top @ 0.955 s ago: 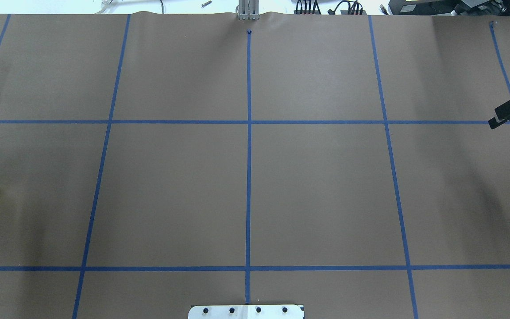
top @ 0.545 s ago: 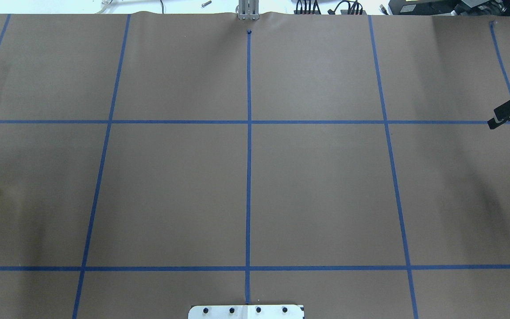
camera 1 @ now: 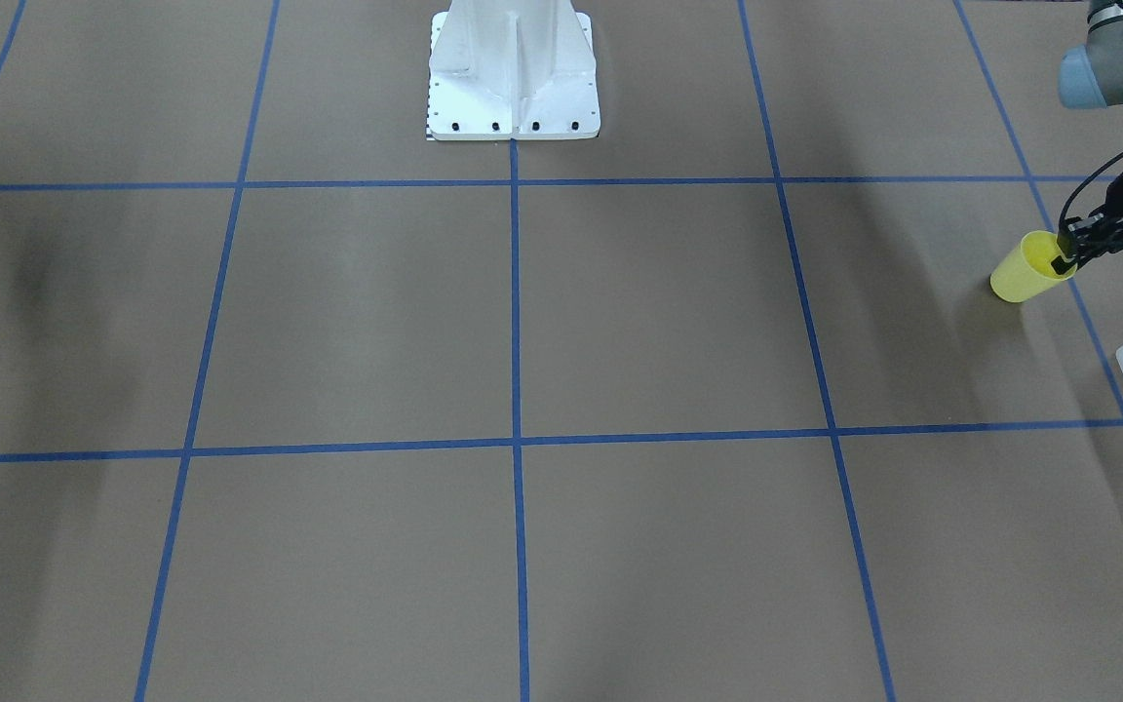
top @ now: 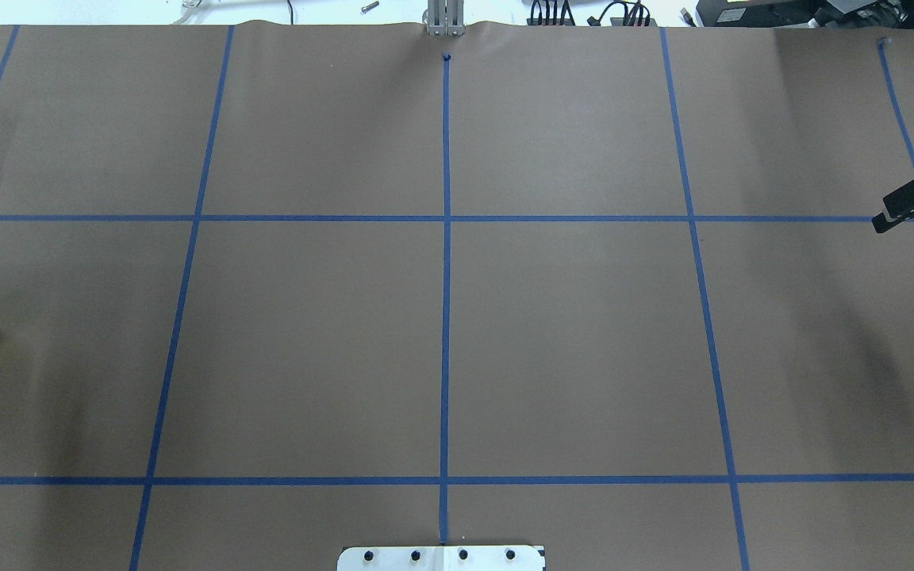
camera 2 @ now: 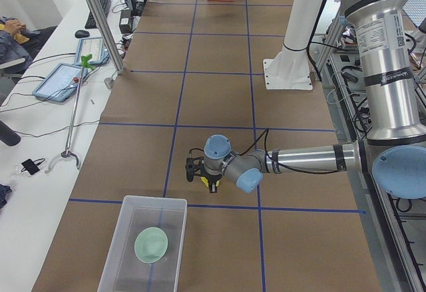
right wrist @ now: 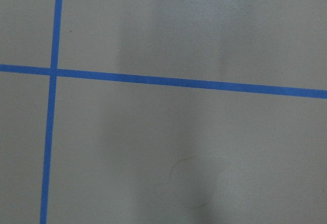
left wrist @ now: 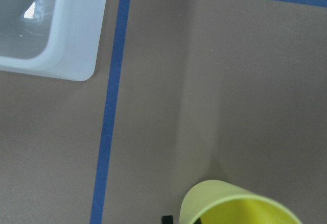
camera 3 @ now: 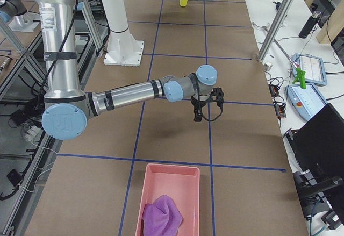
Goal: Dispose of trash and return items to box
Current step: 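Grasp the yellow cup with the left gripper and lift it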
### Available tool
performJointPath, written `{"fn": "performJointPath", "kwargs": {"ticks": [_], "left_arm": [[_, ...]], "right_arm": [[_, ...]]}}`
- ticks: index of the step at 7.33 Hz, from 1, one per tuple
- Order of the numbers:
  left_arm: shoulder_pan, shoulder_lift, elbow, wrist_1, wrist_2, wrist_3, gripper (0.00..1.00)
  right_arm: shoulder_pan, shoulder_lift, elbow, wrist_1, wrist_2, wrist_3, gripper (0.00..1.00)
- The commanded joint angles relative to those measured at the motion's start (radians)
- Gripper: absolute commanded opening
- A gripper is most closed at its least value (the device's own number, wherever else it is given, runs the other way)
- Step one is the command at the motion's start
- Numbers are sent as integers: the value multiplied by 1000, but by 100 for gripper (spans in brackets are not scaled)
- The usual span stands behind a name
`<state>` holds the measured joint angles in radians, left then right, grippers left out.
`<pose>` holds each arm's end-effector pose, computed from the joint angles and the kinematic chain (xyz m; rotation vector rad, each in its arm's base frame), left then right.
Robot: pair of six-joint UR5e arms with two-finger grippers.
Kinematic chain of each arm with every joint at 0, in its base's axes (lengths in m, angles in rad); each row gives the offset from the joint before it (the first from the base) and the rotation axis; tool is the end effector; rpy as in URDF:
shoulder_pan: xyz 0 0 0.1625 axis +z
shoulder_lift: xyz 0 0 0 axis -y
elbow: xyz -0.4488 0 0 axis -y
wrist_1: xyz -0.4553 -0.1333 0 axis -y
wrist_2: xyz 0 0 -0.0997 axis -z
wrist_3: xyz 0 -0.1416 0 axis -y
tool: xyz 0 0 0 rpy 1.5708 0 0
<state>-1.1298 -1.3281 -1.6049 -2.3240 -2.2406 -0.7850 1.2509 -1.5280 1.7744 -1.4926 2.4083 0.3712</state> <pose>0.1640 -0.4538 0.7357 0.0528 0.8350 -0.1414 -0.1574 -0.5646 0.5579 0.0062 -0.8839 -0.0880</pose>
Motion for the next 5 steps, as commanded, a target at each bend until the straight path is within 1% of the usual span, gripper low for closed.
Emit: {"fn": "performJointPath", "kwargs": {"ticks": [1,2,3,4,5], "left_arm": [[-1,-8,-9,2,-39,0,0],[-5,-11,-15,0,-153,6,0],[-78,-16,-36,8,-227,10,0],[-125,-37,-39,11,-250,13,0],[-143,-51,-43,12,-251,44,0]], "right_arm": [[-1,-1,-1,0,0,0,100],[-1,-1,-3,0,-2,0,100],[-1,0,-4,2,-2,0,100],[-1,0,-3,2,-2,0,100],[-1,0,-1,2,-2,0,100]]}}
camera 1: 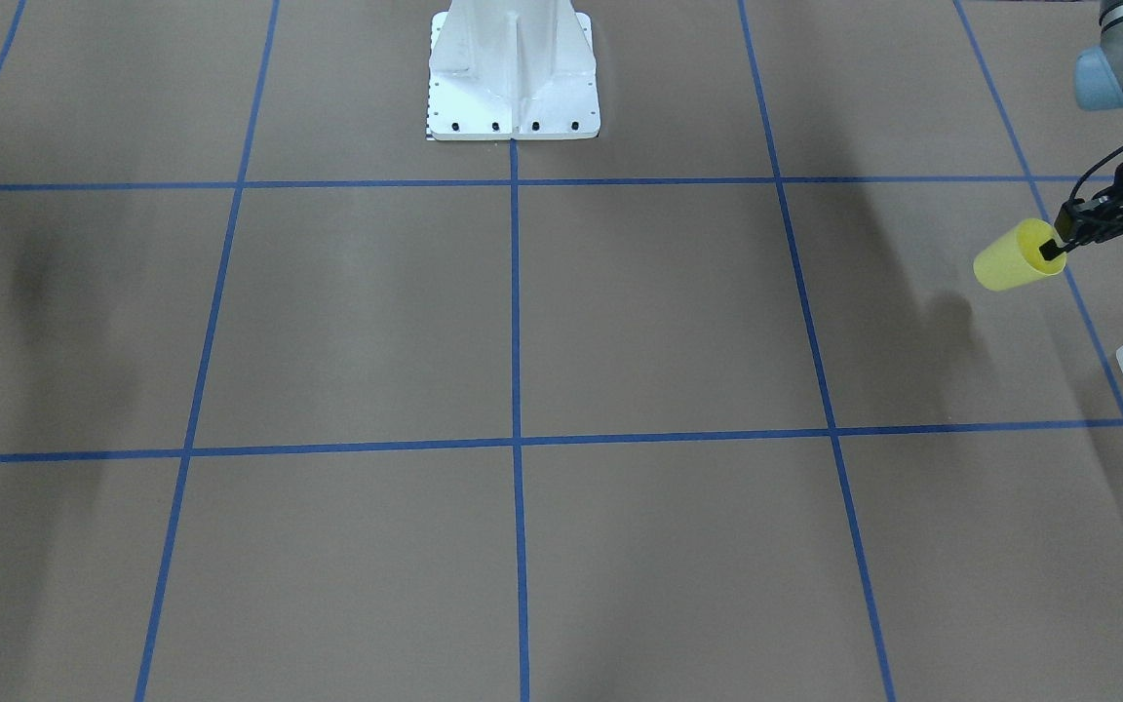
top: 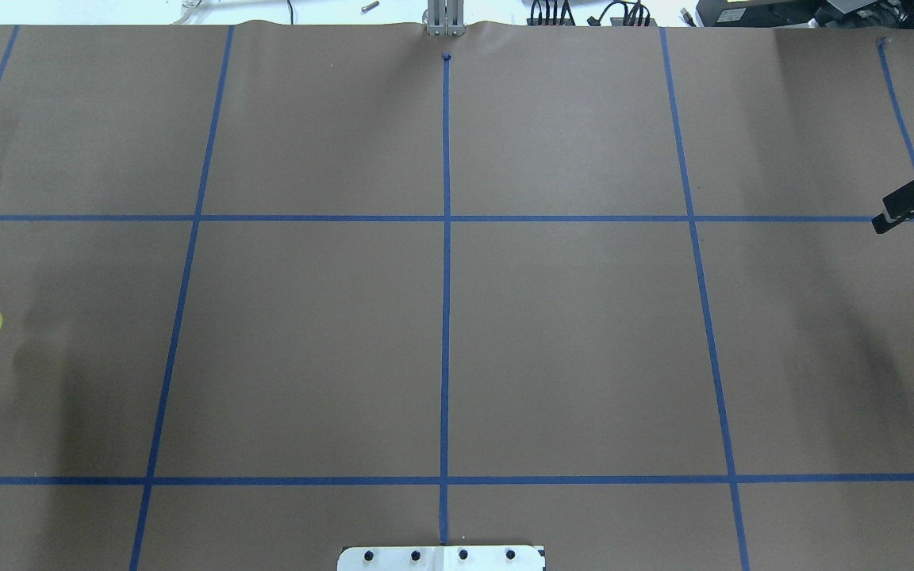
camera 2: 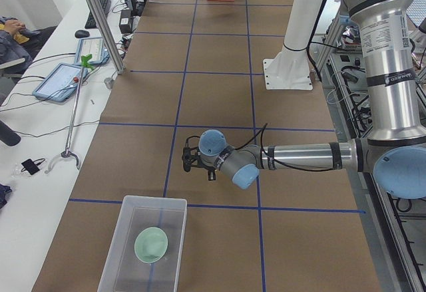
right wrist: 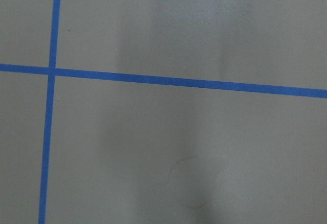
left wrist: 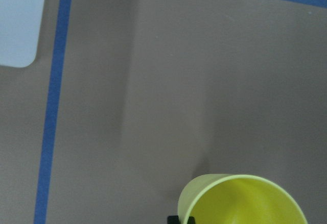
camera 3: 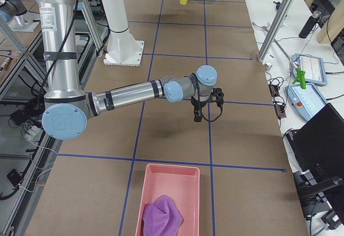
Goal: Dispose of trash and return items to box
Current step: 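Grasp the yellow cup with the left gripper and lift it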
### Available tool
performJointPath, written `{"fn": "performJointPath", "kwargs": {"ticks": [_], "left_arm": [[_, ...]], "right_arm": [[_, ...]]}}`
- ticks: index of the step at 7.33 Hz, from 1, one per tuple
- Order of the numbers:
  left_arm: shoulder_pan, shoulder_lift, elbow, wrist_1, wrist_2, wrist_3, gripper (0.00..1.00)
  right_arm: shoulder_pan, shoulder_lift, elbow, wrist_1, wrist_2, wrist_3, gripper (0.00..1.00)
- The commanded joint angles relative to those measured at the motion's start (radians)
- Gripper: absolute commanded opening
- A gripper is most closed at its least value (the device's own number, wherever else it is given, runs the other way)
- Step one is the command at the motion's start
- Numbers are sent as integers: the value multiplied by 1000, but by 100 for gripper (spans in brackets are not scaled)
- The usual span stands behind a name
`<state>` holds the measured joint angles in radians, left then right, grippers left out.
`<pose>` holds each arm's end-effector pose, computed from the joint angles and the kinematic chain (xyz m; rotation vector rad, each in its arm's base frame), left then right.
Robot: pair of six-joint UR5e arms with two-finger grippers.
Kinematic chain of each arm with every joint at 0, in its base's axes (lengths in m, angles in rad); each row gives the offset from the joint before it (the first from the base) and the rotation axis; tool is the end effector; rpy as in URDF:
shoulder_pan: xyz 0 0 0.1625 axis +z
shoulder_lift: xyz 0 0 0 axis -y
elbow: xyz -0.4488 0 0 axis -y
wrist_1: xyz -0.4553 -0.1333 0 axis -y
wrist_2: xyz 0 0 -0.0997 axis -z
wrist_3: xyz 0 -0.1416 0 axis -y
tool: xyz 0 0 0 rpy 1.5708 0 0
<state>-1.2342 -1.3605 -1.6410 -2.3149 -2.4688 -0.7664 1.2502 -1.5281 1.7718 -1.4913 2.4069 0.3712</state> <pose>0.1403 -0.4693 0.6810 0.0232 1.0327 -0.1199 -0.1578 -0.5647 0.5594 0.0051 -0.8822 -0.0878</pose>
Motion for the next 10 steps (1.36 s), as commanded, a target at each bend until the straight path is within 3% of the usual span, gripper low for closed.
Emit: {"fn": "performJointPath", "kwargs": {"ticks": [1,3,4,5,7,8,10], "left_arm": [[-112,-67,-6,106,-22,159,0],[-372,-275,27,657,38,760,0],[-463,-424,134,836,113,991,0],[-529,-516,353,827,120,1132,0],[-542,-548,682,485,183,1151,0],[-544,-548,758,389,229,1094,0],[-541,-530,818,315,228,947,0]], "right_arm": [[0,-3,3,5,1,2,100],[0,-7,11,6,1,2,100],[0,-7,11,6,1,2,100],[0,-7,9,6,1,2,100],[0,-7,9,6,0,2,100],[0,-7,5,6,0,0,100],[0,-9,2,22,0,2,100]]}}
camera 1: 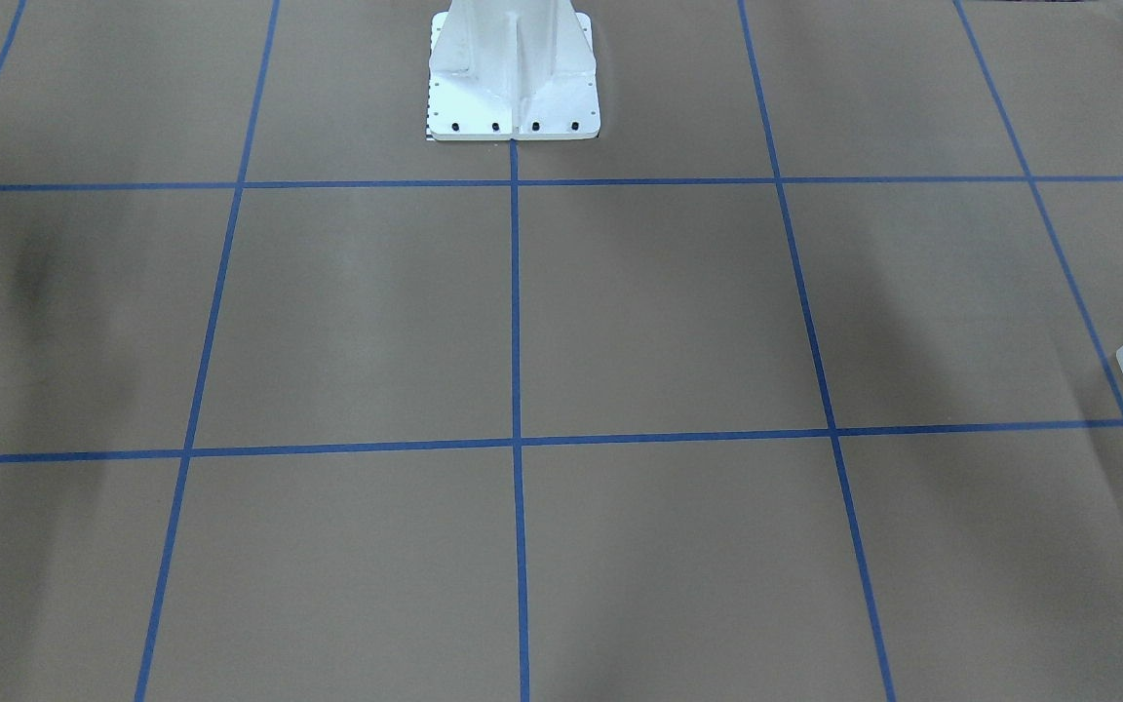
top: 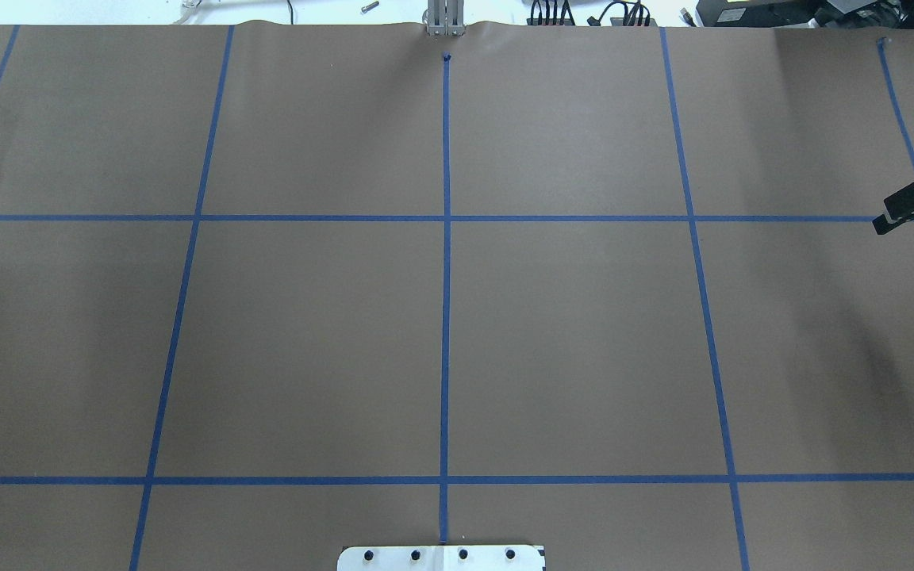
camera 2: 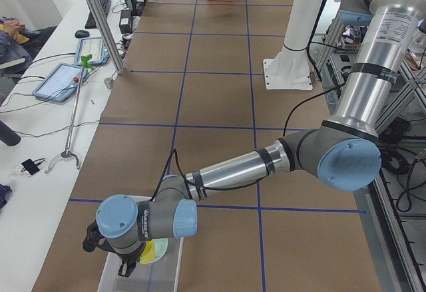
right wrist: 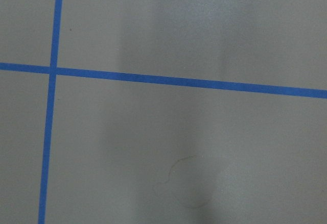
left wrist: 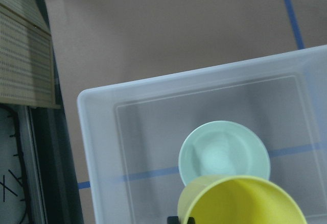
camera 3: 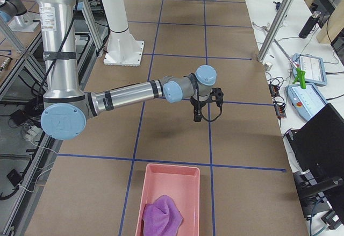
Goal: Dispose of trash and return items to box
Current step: 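Place the yellow cup into the clear bin beside the bowl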
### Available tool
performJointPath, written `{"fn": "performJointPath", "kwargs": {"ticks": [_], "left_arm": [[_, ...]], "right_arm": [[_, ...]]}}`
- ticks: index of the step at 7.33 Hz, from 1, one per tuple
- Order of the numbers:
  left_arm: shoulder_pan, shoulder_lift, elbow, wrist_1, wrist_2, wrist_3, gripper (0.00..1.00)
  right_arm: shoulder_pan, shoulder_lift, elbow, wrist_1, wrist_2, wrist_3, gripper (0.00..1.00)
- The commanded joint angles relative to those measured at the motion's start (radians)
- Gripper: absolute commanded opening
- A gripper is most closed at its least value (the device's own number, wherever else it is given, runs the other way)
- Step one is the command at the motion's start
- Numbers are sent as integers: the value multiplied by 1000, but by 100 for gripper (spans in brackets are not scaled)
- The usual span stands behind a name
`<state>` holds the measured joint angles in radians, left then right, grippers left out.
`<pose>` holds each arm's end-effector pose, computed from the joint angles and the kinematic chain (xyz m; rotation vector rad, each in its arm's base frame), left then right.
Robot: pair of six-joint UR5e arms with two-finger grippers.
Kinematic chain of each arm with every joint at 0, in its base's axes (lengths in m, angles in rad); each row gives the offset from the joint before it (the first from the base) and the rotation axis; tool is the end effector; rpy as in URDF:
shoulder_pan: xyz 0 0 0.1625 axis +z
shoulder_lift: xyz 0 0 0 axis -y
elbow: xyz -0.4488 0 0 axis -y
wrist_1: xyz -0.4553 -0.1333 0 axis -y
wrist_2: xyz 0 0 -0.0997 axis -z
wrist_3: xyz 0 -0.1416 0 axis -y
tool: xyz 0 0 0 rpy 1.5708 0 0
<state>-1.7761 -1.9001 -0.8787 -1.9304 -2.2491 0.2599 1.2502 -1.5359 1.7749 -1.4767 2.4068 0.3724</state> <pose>-0.1801 -0.6470 0.8593 0.1534 0.6608 0.0514 -0.1570 -0.5625 0.5604 0.0135 -0.8848 -0.0908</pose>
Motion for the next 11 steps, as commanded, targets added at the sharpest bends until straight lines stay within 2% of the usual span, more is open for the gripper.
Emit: {"fn": "performJointPath", "kwargs": {"ticks": [1,3,5,11], "left_arm": [[3,10,117,-129,8,-96,0],[10,16,150,-151,6,-102,0],[55,15,210,-269,8,-196,0],[115,6,247,-312,62,-249,0]], "right_arm": [[0,-3,-2,7,0,0,100],[0,-3,-2,7,0,0,100],[0,-3,-5,7,0,0,100],[-6,-3,-11,33,0,36,100]]}}
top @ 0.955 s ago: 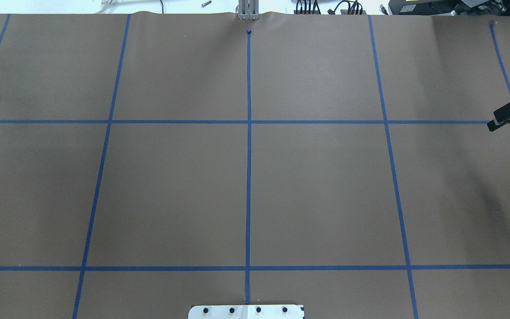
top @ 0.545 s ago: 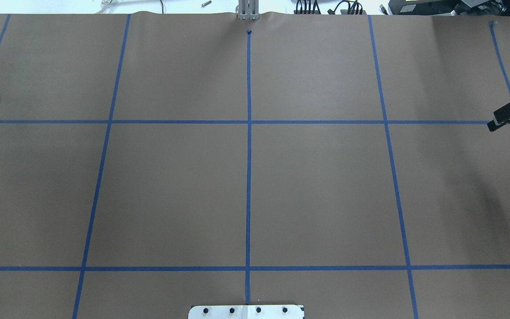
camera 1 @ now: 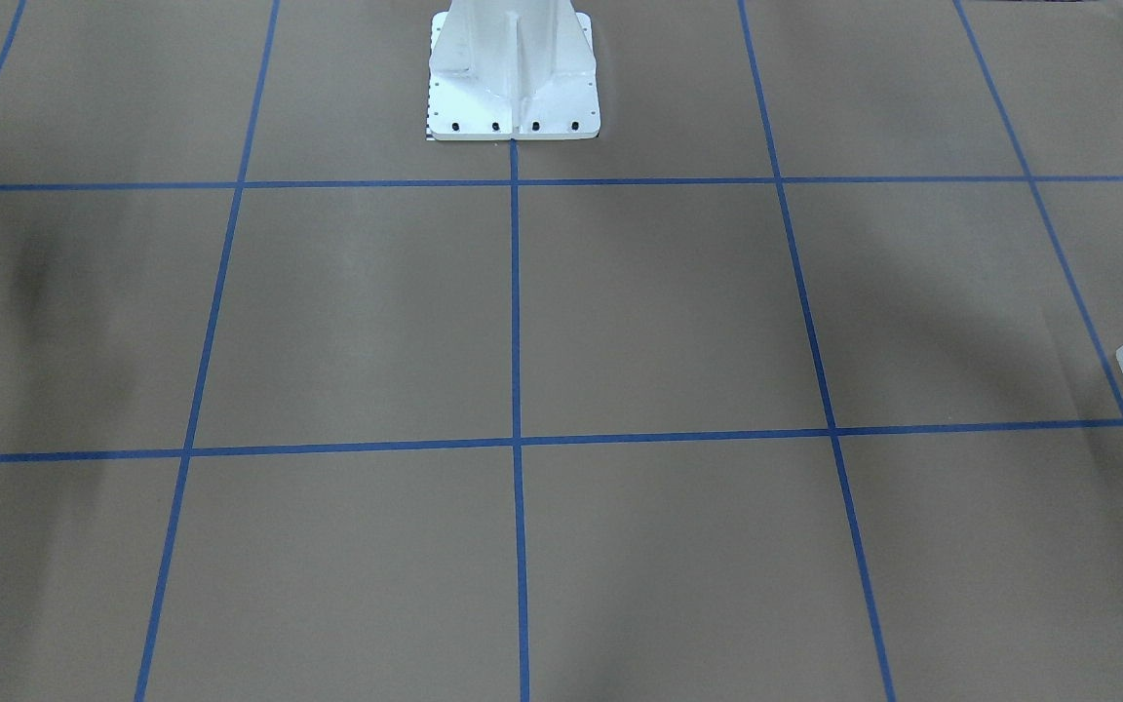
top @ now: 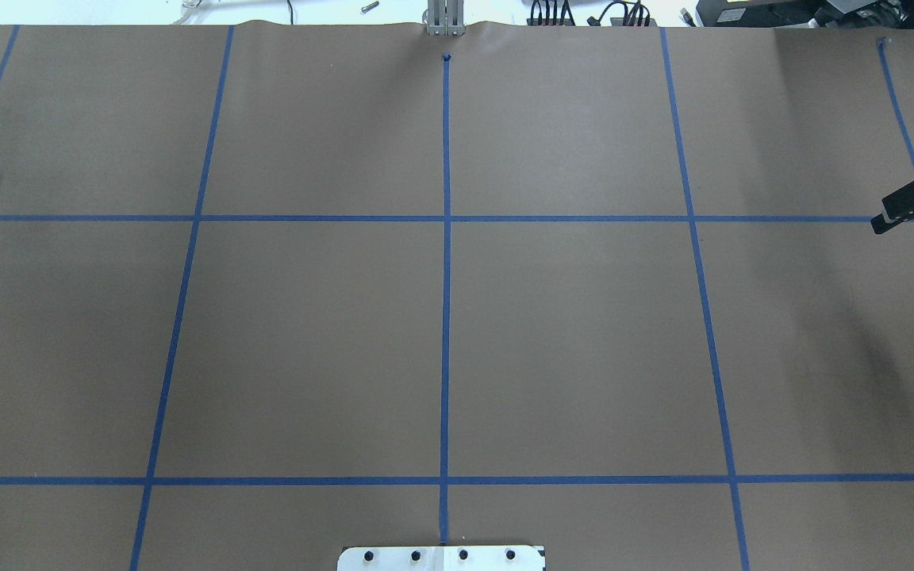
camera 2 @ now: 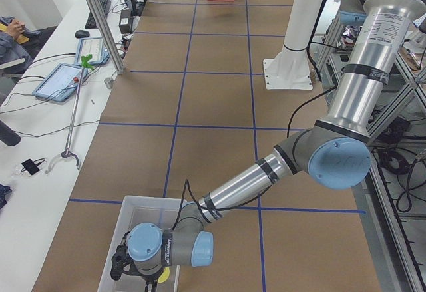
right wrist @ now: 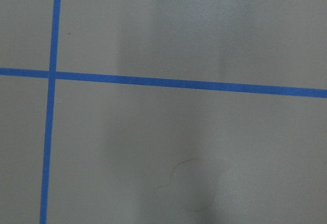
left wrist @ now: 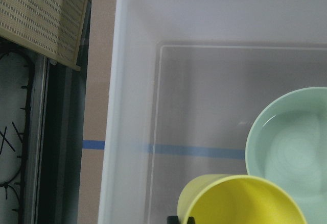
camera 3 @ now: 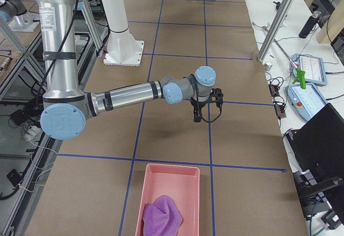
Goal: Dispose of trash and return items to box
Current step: 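Place the yellow cup into the clear bin beside the bowl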
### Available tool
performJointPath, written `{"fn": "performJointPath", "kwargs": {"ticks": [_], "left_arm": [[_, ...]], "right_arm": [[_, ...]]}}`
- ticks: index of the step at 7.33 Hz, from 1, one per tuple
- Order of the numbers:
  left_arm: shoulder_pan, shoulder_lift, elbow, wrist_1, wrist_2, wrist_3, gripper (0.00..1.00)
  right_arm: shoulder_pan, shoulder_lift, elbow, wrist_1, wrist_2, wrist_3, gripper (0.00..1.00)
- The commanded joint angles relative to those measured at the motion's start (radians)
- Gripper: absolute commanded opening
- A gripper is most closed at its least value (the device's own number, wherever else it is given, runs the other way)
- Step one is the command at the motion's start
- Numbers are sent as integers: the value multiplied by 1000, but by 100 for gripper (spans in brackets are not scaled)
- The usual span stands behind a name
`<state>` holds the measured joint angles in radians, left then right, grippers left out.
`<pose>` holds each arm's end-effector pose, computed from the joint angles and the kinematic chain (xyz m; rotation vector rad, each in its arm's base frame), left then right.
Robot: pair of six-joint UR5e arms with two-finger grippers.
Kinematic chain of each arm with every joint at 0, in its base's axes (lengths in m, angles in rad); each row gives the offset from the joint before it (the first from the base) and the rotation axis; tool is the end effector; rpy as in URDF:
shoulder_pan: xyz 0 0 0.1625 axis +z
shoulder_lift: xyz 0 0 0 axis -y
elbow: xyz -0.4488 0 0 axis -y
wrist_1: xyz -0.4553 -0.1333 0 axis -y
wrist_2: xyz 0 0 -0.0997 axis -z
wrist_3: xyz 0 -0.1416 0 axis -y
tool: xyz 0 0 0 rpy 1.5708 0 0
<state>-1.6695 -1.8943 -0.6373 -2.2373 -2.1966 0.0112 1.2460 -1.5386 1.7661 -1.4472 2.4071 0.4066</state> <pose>-0.1114 -0.6139 0.9578 0.0890 0.6218 -0.0669 -0.1597 -0.5627 0.5632 0.0125 -0.8902 -0.0705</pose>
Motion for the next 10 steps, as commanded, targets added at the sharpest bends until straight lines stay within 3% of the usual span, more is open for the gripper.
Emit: {"fn": "performJointPath", "kwargs": {"ticks": [1,2,3,4,5,7,9,10], "left_arm": [[10,0,7,-5,8,0,0],[19,0,5,-5,9,0,24],[34,-2,2,-5,9,0,58],[43,-6,-7,-2,9,-16,67],[44,-12,-16,4,8,-22,70],[39,-8,-202,174,4,-33,76],[7,-2,-355,295,0,-30,80],[5,3,-460,383,-2,-31,82]], "right_arm": [[-5,0,-2,4,0,1,100],[-8,0,-2,4,0,1,100],[-8,0,-1,4,0,1,100],[-10,0,-1,4,0,1,100],[-10,0,1,4,0,1,100],[-10,-2,15,16,3,52,100],[-46,-37,7,164,-2,168,100],[-51,-38,10,183,-2,197,100]]}}
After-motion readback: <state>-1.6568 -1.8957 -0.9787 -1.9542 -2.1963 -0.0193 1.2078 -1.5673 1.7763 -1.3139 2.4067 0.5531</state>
